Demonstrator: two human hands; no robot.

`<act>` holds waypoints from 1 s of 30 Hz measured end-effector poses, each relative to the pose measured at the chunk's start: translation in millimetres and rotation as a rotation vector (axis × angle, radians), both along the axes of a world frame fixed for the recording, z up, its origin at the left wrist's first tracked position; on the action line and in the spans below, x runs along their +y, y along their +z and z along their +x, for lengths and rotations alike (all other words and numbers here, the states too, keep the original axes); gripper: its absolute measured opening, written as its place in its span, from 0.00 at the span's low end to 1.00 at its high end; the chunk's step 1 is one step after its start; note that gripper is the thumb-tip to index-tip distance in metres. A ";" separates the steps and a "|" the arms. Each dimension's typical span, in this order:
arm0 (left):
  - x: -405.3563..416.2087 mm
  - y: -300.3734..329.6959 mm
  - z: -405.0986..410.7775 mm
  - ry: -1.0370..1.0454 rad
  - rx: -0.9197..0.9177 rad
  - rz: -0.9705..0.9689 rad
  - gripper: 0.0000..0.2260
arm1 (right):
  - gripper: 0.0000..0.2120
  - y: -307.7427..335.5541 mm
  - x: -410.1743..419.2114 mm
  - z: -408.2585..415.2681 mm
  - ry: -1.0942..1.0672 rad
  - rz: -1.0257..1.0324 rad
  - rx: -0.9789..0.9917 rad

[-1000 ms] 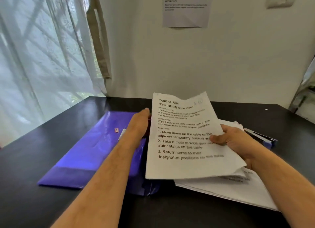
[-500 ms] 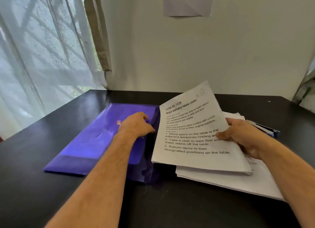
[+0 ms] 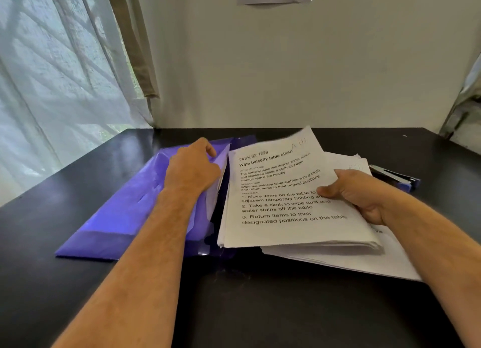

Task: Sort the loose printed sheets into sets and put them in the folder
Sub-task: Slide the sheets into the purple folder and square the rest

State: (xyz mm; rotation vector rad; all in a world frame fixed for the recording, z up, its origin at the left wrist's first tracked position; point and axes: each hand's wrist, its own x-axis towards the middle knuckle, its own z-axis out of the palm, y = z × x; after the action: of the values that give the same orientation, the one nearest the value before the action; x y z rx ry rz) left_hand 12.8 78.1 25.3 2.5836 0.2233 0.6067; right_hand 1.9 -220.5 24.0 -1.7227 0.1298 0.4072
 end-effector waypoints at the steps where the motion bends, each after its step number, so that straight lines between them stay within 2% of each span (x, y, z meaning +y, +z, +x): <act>1: 0.0 2.3 -1.5 -0.012 -0.024 0.020 0.09 | 0.15 -0.1 -0.6 0.9 0.000 0.004 -0.005; 3: 0.1 7.5 -4.5 -0.014 -0.057 0.068 0.09 | 0.16 0.4 -3.2 1.8 0.006 0.011 -0.008; 6: -1.7 13.9 -9.6 0.003 -0.055 0.115 0.14 | 0.15 2.4 -8.4 2.7 0.026 0.017 -0.005; 10: -0.9 16.8 -11.4 0.017 -0.082 0.152 0.13 | 0.16 7.8 -16.0 3.4 0.022 0.054 -0.008; 17: -4.0 22.8 -15.4 0.036 -0.080 0.092 0.11 | 0.16 5.4 -10.2 -2.1 0.130 0.042 0.023; 20: -6.5 23.4 -16.8 0.033 -0.014 0.076 0.10 | 0.17 2.2 -0.2 -2.3 0.171 0.034 0.021; 26: -13.8 25.9 -23.3 -0.058 0.118 0.108 0.18 | 0.15 8.6 20.1 7.1 0.124 -0.048 -0.058; 30: -9.2 29.6 -24.3 -0.142 0.198 -0.016 0.20 | 0.15 22.1 34.2 21.8 0.106 -0.121 -0.117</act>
State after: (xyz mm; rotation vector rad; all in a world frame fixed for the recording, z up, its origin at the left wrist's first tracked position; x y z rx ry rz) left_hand -11.5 68.9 54.9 2.6168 0.1066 0.2971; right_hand 23.7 -186.2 46.1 -1.8741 -0.0225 0.3819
